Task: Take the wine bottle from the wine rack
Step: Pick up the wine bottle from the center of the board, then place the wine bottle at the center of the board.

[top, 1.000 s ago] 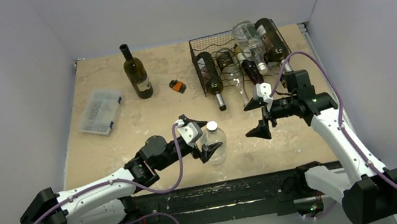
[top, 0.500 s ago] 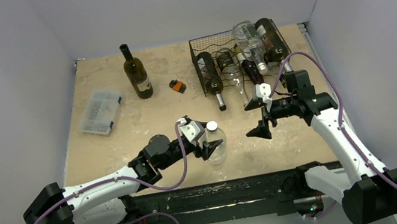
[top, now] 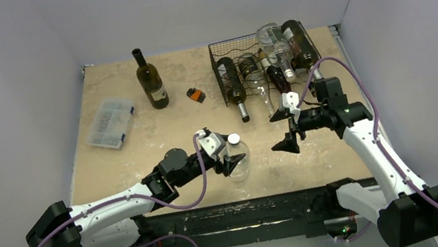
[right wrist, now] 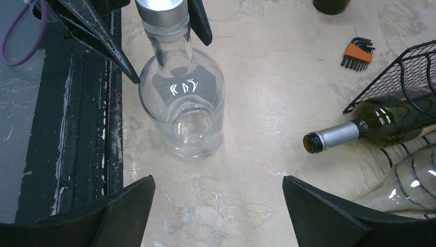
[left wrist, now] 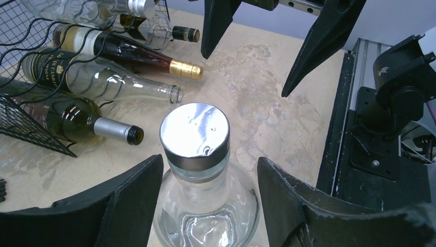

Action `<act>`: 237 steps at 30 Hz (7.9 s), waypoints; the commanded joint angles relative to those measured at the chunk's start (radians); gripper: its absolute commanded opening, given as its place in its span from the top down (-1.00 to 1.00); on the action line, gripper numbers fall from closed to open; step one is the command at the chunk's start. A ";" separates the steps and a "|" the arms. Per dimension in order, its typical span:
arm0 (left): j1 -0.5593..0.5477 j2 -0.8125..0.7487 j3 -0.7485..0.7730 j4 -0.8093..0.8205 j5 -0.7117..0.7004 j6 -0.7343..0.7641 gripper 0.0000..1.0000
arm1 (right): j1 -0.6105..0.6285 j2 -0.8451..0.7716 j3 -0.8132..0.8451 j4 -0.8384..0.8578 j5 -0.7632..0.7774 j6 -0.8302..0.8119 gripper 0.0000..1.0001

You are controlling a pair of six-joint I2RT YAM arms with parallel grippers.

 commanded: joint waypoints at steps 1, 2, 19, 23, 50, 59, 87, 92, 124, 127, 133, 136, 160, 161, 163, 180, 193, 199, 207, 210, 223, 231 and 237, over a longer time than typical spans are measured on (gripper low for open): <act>0.005 0.001 0.005 0.066 -0.003 -0.008 -0.32 | -0.005 0.003 -0.005 -0.006 0.002 -0.015 -0.98; 0.005 0.001 0.007 0.066 -0.004 -0.007 -0.31 | -0.004 0.003 -0.006 -0.006 0.002 -0.016 -0.98; 0.005 0.034 0.031 0.079 -0.018 -0.009 -0.17 | -0.005 0.004 -0.008 -0.005 0.008 -0.018 -0.98; 0.005 0.033 0.031 0.077 -0.021 -0.011 -0.15 | -0.005 0.005 -0.008 -0.006 0.010 -0.018 -0.97; 0.005 0.071 0.092 0.072 -0.007 0.000 0.84 | -0.005 0.010 -0.012 -0.008 0.024 -0.019 -0.98; 0.005 0.056 0.096 0.063 -0.052 -0.005 1.00 | -0.004 0.012 -0.012 -0.008 0.027 -0.021 -0.98; 0.286 -0.179 0.117 -0.079 -0.303 -0.051 1.00 | -0.005 0.016 -0.006 -0.030 0.035 -0.055 -0.98; 0.390 -0.195 0.145 -0.099 -0.305 -0.056 1.00 | -0.006 0.015 -0.006 -0.031 0.037 -0.056 -0.98; 0.950 -0.040 0.435 -0.229 -0.200 -0.114 1.00 | -0.005 0.006 -0.002 -0.044 0.043 -0.071 -0.98; 0.977 0.000 0.481 -0.233 -0.188 -0.120 1.00 | -0.006 0.008 -0.002 -0.047 0.043 -0.073 -0.98; 1.014 0.101 0.576 -0.225 -0.180 -0.119 1.00 | -0.005 0.010 -0.002 -0.047 0.043 -0.075 -0.98; 1.027 0.154 0.625 -0.215 -0.171 -0.119 1.00 | -0.005 0.011 0.001 -0.048 0.042 -0.077 -0.98; 1.099 0.560 1.028 -0.178 -0.097 -0.062 1.00 | -0.005 0.038 0.006 -0.071 0.032 -0.098 -0.98; 1.100 0.577 1.046 -0.182 -0.093 -0.064 1.00 | -0.004 0.039 0.006 -0.071 0.034 -0.098 -0.98; 1.102 0.607 1.079 -0.191 -0.081 -0.063 1.00 | -0.005 0.044 0.006 -0.071 0.036 -0.099 -0.98; 1.114 0.781 1.169 -0.183 -0.012 -0.082 1.00 | -0.005 0.084 0.012 -0.077 0.046 -0.107 -0.98; 1.119 0.791 1.103 -0.188 0.014 -0.078 1.00 | -0.006 0.084 0.014 -0.080 0.048 -0.108 -0.98; 1.121 0.780 1.072 -0.195 0.033 -0.080 1.00 | -0.005 0.081 0.014 -0.080 0.046 -0.108 -0.98; 1.121 0.744 1.024 -0.210 0.041 -0.076 0.44 | -0.005 0.074 0.014 -0.083 0.045 -0.111 -0.98; 1.120 0.716 1.007 -0.216 0.043 -0.075 0.04 | -0.005 0.072 0.014 -0.084 0.044 -0.111 -0.98; 1.126 0.479 0.921 -0.336 -0.029 -0.104 -0.53 | -0.005 0.052 0.013 -0.088 0.042 -0.114 -0.98; 1.141 0.194 0.754 -0.520 0.003 -0.327 -0.93 | -0.005 0.024 0.017 -0.087 0.009 -0.112 -0.98; 1.141 0.027 0.666 -0.768 0.127 -0.470 -1.00 | -0.027 0.005 0.028 -0.090 0.000 -0.105 -0.98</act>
